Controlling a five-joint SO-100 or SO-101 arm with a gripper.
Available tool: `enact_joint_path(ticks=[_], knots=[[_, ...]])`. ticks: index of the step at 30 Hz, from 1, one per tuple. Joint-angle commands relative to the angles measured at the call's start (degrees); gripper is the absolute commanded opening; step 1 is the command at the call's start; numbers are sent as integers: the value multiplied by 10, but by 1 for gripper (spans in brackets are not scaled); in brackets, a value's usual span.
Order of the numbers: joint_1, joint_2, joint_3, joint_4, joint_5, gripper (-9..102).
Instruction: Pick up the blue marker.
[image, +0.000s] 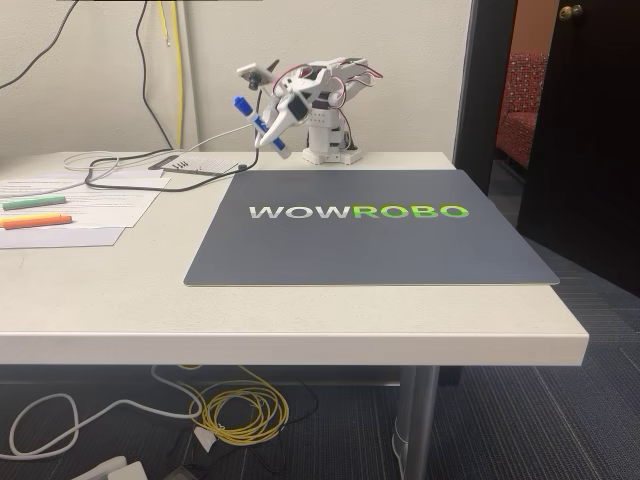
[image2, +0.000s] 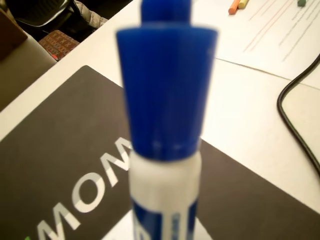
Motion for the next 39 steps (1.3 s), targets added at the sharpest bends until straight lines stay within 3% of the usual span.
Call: enact_joint_path(ticks=[1, 13, 21, 30, 39], knots=[[-20, 9, -70, 47, 58, 0], [-126, -46, -249, 157, 355, 0], [-176, -62, -312, 204, 498, 0], [-225, -62, -338, 220, 609, 0], [-247, -51, -347, 249, 619, 0]])
